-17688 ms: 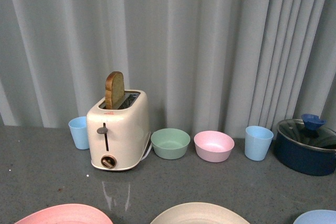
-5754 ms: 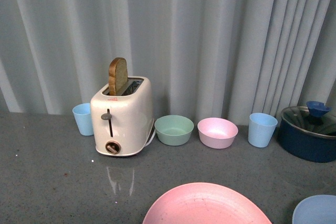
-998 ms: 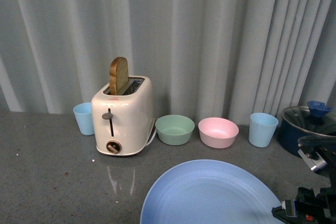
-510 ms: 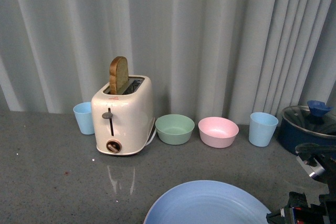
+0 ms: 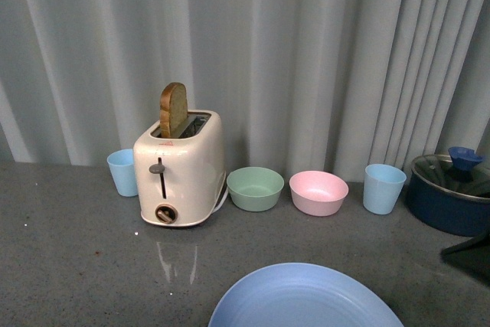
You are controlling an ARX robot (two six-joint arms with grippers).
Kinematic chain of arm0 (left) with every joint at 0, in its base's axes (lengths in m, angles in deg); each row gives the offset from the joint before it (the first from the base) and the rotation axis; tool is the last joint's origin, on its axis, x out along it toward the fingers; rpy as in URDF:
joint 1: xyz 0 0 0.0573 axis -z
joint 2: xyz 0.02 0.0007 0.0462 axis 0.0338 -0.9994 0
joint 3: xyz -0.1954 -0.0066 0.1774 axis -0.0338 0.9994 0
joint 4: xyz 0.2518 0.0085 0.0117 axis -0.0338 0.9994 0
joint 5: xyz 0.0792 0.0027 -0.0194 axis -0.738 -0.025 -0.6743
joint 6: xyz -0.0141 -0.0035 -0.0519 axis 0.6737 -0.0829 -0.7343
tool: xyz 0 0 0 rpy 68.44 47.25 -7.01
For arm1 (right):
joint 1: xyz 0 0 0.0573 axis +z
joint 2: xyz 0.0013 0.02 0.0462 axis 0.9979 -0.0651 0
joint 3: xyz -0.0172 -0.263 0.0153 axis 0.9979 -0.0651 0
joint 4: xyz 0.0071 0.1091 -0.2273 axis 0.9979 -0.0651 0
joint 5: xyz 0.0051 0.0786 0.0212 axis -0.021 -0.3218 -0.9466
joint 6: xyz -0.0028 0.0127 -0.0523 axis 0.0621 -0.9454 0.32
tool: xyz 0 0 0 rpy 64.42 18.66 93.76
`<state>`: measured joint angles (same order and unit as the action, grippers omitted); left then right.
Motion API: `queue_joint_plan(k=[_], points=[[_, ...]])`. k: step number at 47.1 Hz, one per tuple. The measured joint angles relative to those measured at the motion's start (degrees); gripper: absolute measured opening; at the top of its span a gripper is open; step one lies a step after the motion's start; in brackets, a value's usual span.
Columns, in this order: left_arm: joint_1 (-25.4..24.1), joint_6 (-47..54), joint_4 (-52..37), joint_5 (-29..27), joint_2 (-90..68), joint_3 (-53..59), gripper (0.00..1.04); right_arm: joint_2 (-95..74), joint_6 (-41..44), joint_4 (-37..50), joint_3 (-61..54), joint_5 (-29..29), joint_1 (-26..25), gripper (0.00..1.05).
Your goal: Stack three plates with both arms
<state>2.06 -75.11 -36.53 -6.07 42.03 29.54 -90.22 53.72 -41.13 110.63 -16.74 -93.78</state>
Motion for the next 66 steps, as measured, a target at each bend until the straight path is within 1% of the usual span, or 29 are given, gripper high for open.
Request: queue_joint_plan(k=[3,5,10,13,18,19,21,23,25,28,30,32,34,35,38,40,43,44,66], points=[[0.0,0.0,0.0,0.0,0.0,0.0,0.98,4.9,0.0,-1.2,-0.4,4.0,-2.8,0.97],[0.0,0.0,0.0,0.0,0.0,0.0,0.98,9.7,0.3,-2.3,-0.7,7.6,-4.9,0.97],[0.0,0.0,0.0,0.0,0.0,0.0,0.98,19.3,1.1,-4.4,-1.1,11.3,-7.1,0.97],[0.0,0.0,0.0,0.0,0.0,0.0,0.98,27.3,2.7,-6.4,-1.3,14.1,-7.0,0.97],[0.0,0.0,0.0,0.0,0.0,0.0,0.98,38.9,6.2,-9.1,-2.0,18.9,-4.8,0.97],[0.0,0.0,0.0,0.0,0.0,0.0,0.98,40.3,6.5,-9.5,-2.2,19.5,-4.3,0.97],[0.0,0.0,0.0,0.0,0.0,0.0,0.98,42.4,6.8,-7.7,-3.3,18.3,-3.9,0.94],[0.0,0.0,0.0,0.0,0.0,0.0,0.98,45.1,7.1,-3.2,-5.8,15.7,-3.1,0.88],[0.0,0.0,0.0,0.0,0.0,0.0,0.98,48.1,7.5,-1.5,-8.3,16.0,-1.8,0.81],[0.0,0.0,0.0,0.0,0.0,0.0,0.98,52.6,7.7,-2.3,-11.6,18.6,1.0,0.7],[0.0,0.0,0.0,0.0,0.0,0.0,0.98,55.6,7.9,-3.8,-13.6,22.1,3.8,0.63],[0.0,0.0,0.0,0.0,0.0,0.0,0.98,59.8,8.0,-6.3,-15.8,23.1,6.3,0.52],[0.0,0.0,0.0,0.0,0.0,0.0,0.98,62.8,8.1,-8.3,-16.9,23.1,7.1,0.45],[0.0,0.0,0.0,0.0,0.0,0.0,0.98,64.7,8.1,-8.7,-17.9,23.2,7.3,0.4],[0.0,0.0,0.0,0.0,0.0,0.0,0.98,67.5,8.1,-8.7,-19.6,23.6,7.3,0.29],[0.0,0.0,0.0,0.0,0.0,0.0,0.98,69.0,8.1,-8.3,-20.7,23.8,7.3,0.2],[0.0,0.0,0.0,0.0,0.0,0.0,0.98,70.5,8.1,-8.0,-23.0,23.8,7.3,0.04],[0.0,0.0,0.0,0.0,0.0,0.0,0.98,70.8,8.3,-8.0,-23.5,23.8,7.3,0.02],[0.0,0.0,0.0,0.0,0.0,0.0,0.98,77.8,8.3,-7.9,-30.6,23.8,7.3,0.03]])
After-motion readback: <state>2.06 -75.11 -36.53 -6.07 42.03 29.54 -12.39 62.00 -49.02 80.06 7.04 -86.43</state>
